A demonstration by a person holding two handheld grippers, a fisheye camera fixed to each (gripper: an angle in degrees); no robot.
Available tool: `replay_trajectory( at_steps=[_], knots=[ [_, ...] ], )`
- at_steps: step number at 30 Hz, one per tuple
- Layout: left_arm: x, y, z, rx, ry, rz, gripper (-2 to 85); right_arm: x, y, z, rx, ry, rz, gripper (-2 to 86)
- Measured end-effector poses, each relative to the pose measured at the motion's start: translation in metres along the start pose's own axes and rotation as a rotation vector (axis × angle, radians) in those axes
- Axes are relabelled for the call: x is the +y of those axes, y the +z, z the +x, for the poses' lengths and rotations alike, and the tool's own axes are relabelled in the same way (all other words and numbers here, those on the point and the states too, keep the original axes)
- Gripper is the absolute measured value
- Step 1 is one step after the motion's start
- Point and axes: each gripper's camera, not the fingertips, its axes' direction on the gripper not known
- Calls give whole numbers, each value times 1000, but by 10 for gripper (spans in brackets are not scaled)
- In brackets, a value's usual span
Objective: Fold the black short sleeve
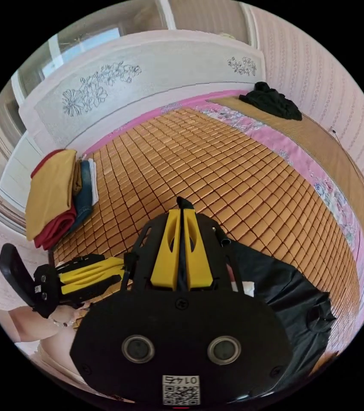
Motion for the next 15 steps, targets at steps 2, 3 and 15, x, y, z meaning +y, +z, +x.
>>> replay_trajectory(
  at_steps=[2, 3, 15],
  knots=[
    [-7, -14, 27, 77, 104, 70, -9, 24, -51, 31, -58, 119, 99, -5],
    [-9, -23, 48, 156, 177, 97, -8, 45, -87, 49, -99, 177, 164, -4],
    [49, 1, 162, 461, 410, -245, 50, 303, -222, 149, 66, 396, -189, 49]
  ],
)
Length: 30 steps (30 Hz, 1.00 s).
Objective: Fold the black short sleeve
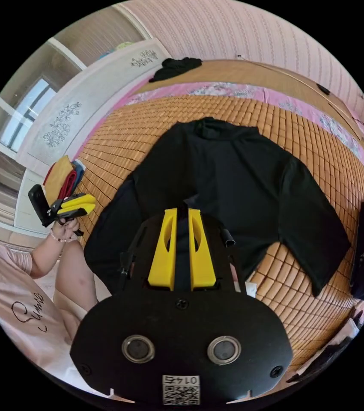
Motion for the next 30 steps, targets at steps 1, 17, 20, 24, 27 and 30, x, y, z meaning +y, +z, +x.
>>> replay_trajectory(
  at_steps=[1, 17, 20, 24, 27, 30],
  knots=[
    [-2, 2, -2, -21, 1, -16, 50, 1, 0, 1, 14, -10, -5, 50],
    [-111, 113, -7, -359, 177, -281, 51, -207, 73, -21, 54, -166, 21, 69],
    [-116, 112, -13, -282, 126, -248, 11, -218, 78, -20, 74, -180, -38, 6],
    [-122, 95, -21, -262, 54, -174, -7, -230, 54, -24, 25, -200, 18, -7],
    [-127, 88, -32, -270, 6, -135, -7, -243, 44, -38, 21, -259, 39, -7],
    [-130, 103, -52, -293, -76, -194, 3, -256, 59, -49, 42, -286, -13, -1]
  ],
)
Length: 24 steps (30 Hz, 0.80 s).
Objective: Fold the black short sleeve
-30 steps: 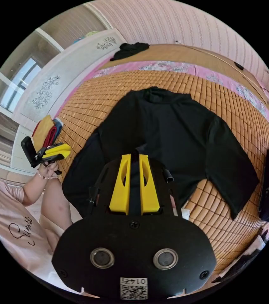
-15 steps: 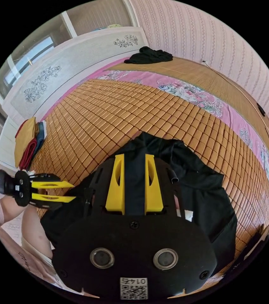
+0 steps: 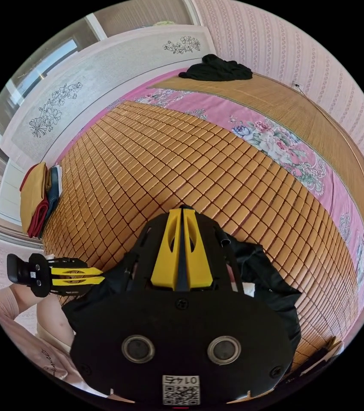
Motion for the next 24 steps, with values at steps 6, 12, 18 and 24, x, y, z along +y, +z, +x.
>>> replay_trajectory(
  at_steps=[6, 12, 18, 24],
  knots=[
    [0, -16, -10, -35, -82, 39, 56, 21, -21, -3, 119, -38, 46, 96],
    [-10, -35, 48, 213, 20, 113, 51, 146, -75, 1, 52, -10, 105, 64],
    [-44, 20, 119, 243, 160, -40, 60, 252, -66, 10, 68, 141, -9, 77],
    [-54, 38, 136, 182, 218, -167, 62, 277, -53, 35, 20, 286, -4, 69]
  ],
)
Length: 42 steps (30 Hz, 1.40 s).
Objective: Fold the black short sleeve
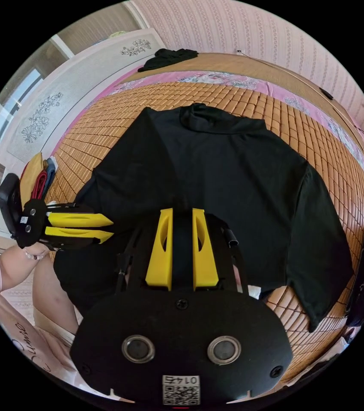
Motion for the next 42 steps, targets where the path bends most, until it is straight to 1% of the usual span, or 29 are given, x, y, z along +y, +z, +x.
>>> replay_trajectory(
  at_steps=[4, 6, 8, 10, 12, 13, 14, 15, 17, 19, 21, 22, 25, 27, 31, 33, 36, 38, 39, 41, 42],
  knots=[
    [-6, -15, 0, -10, -3, 32, 72, 14, -15, 14, -28, 50, 64, 66],
    [-14, -32, 2, -9, -3, 66, 68, 39, -43, 26, -72, 92, 172, 67],
    [-27, -41, 7, 5, 21, 94, 66, 69, -66, 41, -55, 153, 253, 68],
    [-47, -41, 15, 27, 71, 96, 65, 105, -86, 61, 2, 238, 312, 70],
    [-85, -27, 31, 51, 131, 46, 65, 154, -105, 92, 135, 399, 336, 74],
    [-95, -23, 36, 61, 151, 38, 65, 166, -108, 100, 172, 444, 327, 75],
    [-117, -16, 50, 74, 199, 34, 64, 186, -112, 118, 252, 547, 294, 73],
    [-138, -11, 65, 62, 231, 63, 60, 205, -116, 133, 296, 618, 286, 73],
    [-171, -2, 90, 48, 282, 117, 54, 227, -122, 151, 264, 665, 312, 76],
    [-207, 14, 113, 68, 326, 117, 52, 239, -126, 164, 225, 681, 336, 86],
    [-255, 41, 143, 97, 356, 89, 53, 246, -129, 173, 241, 684, 365, 91],
    [-266, 48, 150, 98, 364, 84, 54, 247, -129, 174, 242, 677, 372, 91],
    [-312, 85, 186, 116, 383, 36, 62, 247, -123, 181, 188, 642, 364, 77],
    [-340, 111, 210, 153, 388, 13, 71, 251, -115, 187, 149, 654, 334, 46],
    [-371, 148, 243, 76, 384, -19, 85, 264, -117, 194, 107, 657, 368, 28],
    [-385, 167, 255, 69, 358, -20, 88, 272, -119, 199, 80, 638, 374, 22],
    [-394, 195, 255, 55, 301, -81, 67, 281, -119, 203, 61, 624, 389, 17],
    [-389, 194, 242, 56, 241, -26, 28, 285, -120, 204, 51, 630, 389, 14],
    [-387, 193, 231, 113, 223, -18, 4, 286, -122, 205, 56, 637, 383, 13],
    [-381, 185, 209, 175, 156, -4, -5, 288, -130, 202, 92, 626, 406, 12],
    [-375, 170, 193, 197, 122, 41, -7, 288, -138, 197, 108, 597, 435, 12]
  ],
)
